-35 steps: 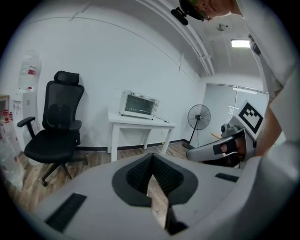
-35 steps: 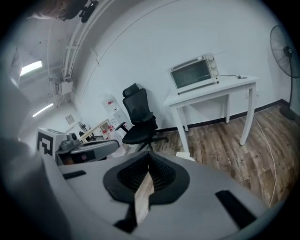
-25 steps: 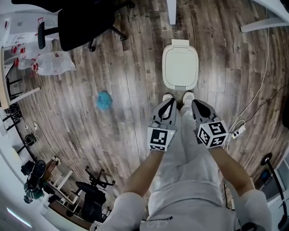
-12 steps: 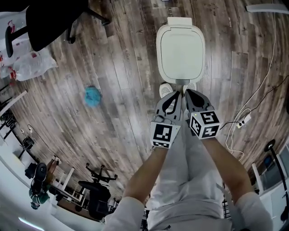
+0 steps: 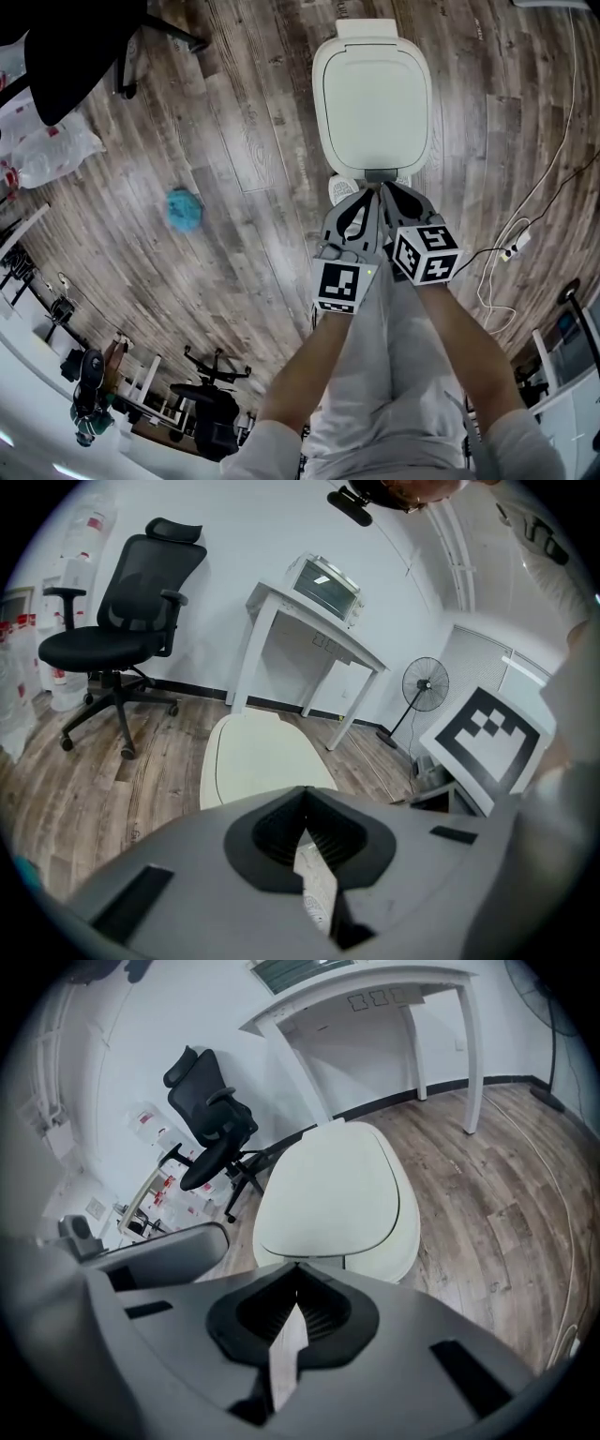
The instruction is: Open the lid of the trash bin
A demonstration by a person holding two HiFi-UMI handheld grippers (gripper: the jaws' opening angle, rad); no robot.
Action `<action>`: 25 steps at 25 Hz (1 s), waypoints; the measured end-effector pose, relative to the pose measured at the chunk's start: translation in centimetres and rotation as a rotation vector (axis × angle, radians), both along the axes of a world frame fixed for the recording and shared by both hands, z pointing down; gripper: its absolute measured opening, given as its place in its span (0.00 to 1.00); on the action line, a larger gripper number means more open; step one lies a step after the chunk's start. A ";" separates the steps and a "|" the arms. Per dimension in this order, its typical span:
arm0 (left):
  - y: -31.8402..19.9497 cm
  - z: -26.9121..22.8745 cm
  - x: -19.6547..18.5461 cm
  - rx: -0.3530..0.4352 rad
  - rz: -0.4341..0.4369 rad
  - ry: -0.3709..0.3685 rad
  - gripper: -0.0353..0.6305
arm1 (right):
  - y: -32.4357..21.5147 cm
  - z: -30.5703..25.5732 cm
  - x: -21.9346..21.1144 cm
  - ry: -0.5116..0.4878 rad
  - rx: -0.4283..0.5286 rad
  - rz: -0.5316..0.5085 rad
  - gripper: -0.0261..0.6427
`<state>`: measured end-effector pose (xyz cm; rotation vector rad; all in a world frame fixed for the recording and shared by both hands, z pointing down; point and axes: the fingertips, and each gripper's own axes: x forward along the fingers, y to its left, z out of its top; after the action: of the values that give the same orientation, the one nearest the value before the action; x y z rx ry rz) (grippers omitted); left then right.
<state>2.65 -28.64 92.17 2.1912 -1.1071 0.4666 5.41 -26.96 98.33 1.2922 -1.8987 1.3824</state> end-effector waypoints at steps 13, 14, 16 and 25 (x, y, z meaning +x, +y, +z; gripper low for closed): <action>-1.1 0.0 -0.1 0.006 -0.026 0.023 0.05 | -0.1 2.5 -1.0 -0.014 -0.042 0.021 0.06; -1.2 -0.1 -0.1 0.003 -0.030 0.026 0.05 | -0.1 2.5 -1.0 -0.008 -0.042 0.021 0.06; -1.3 -0.2 -0.2 0.005 -0.034 0.028 0.05 | -0.2 2.4 -1.1 0.015 -0.039 0.011 0.06; -0.9 -0.2 -1.1 0.022 -0.040 0.027 0.05 | 0.1 2.5 -1.3 0.031 -0.016 0.028 0.06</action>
<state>1.60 -29.54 91.95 2.1835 -1.1445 0.4085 4.12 -26.86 100.84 1.3299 -1.8520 1.3803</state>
